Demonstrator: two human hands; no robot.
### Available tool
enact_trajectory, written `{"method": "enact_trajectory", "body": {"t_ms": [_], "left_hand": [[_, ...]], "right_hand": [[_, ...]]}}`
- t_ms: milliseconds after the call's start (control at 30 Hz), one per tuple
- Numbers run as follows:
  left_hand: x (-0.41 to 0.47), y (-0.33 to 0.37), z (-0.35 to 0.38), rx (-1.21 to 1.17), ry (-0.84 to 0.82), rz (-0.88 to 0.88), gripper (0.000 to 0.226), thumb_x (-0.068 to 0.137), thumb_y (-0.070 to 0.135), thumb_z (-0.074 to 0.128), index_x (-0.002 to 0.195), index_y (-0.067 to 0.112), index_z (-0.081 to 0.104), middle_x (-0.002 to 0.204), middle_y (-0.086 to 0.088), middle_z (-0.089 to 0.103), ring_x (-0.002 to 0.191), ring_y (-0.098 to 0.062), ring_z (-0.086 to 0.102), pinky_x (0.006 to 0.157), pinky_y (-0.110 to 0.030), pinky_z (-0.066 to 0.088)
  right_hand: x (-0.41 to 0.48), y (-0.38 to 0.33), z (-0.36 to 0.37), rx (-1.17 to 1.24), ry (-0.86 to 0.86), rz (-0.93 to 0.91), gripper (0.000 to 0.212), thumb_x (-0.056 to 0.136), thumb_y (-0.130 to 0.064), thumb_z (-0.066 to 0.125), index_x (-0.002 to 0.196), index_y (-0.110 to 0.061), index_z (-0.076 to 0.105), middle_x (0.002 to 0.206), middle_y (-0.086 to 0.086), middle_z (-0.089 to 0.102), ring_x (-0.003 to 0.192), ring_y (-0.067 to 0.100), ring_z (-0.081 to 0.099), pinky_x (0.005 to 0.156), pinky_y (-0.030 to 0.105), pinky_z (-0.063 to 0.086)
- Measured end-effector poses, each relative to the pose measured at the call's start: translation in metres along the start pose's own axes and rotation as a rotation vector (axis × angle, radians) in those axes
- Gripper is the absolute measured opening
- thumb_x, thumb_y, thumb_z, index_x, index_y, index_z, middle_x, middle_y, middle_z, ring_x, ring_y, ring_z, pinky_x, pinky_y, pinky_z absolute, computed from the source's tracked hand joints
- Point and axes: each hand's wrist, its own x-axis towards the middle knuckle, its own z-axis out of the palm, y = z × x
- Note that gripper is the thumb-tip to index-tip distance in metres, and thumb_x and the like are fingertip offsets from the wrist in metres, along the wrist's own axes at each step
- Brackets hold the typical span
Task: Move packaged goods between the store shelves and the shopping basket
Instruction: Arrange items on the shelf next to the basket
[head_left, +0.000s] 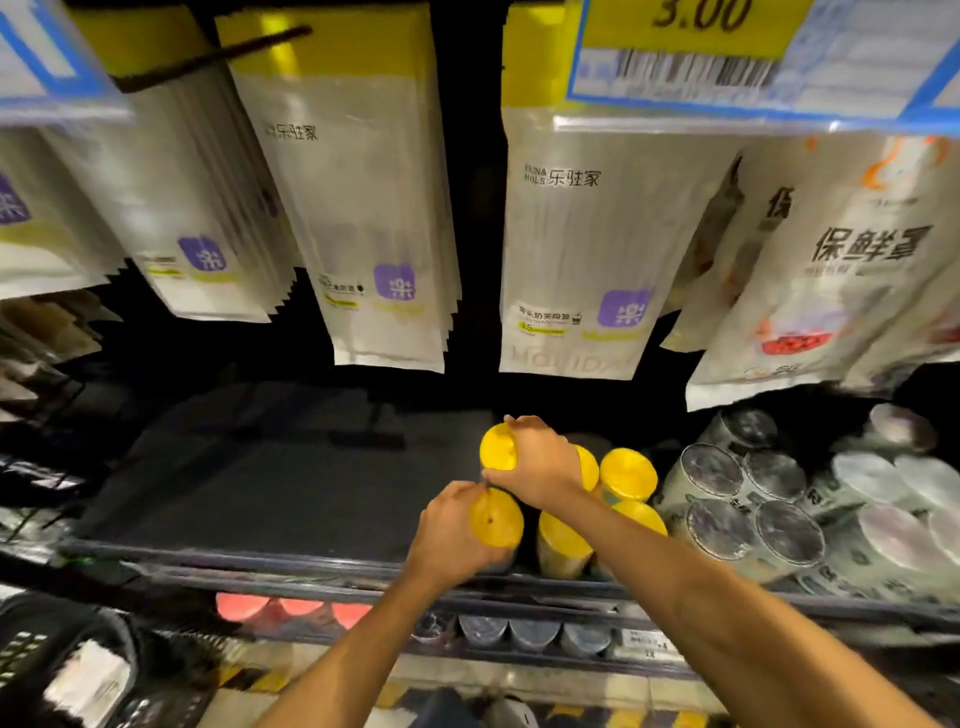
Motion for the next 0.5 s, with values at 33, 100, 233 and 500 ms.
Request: {"method": "enact_trajectory", "body": {"t_ms": [33,100,233,500], "left_hand": [[0.001,-0.002,0.001,-0.011,0.005,-0.006,0.060,0.057,0.041,0.079,0.113,0.024,0.062,0.115,0.000,0.058,0.104,-0.020,0.059,0.084,-0.028,0.045],[0.003,-0.005,0.001,-0.048,0.028,-0.026,0.064,0.060,0.035,0.082,0.119,0.025,0.060,0.120,-0.001,0.058,0.108,-0.022,0.058,0.087,-0.028,0.045],[0.003,-0.012,0.008,-0.160,0.087,-0.124,0.090,0.056,0.037,0.087,0.134,0.020,0.046,0.132,-0.002,0.054,0.120,-0.021,0.052,0.099,-0.031,0.043],[0.008,-0.023,0.016,-0.258,0.121,-0.178,0.087,0.045,0.041,0.090,0.122,0.025,0.054,0.111,0.003,0.066,0.101,-0.014,0.061,0.087,-0.031,0.052]], "right_hand": [[0.001,0.000,0.003,0.003,-0.005,0.010,0.083,0.074,-0.055,0.068,0.143,-0.024,0.034,0.140,0.000,0.043,0.126,0.024,0.046,0.096,0.036,0.041],[0.005,0.000,0.008,0.003,-0.015,0.019,0.084,0.073,-0.056,0.068,0.143,-0.024,0.035,0.139,0.001,0.044,0.125,0.025,0.047,0.096,0.038,0.041],[0.012,0.002,0.011,-0.028,-0.041,0.012,0.084,0.074,-0.057,0.067,0.144,-0.024,0.033,0.142,0.002,0.041,0.126,0.026,0.047,0.097,0.037,0.042],[0.021,-0.001,0.023,-0.048,-0.036,0.027,0.084,0.073,-0.059,0.066,0.143,-0.023,0.035,0.140,0.002,0.044,0.122,0.027,0.050,0.093,0.036,0.044]]}}
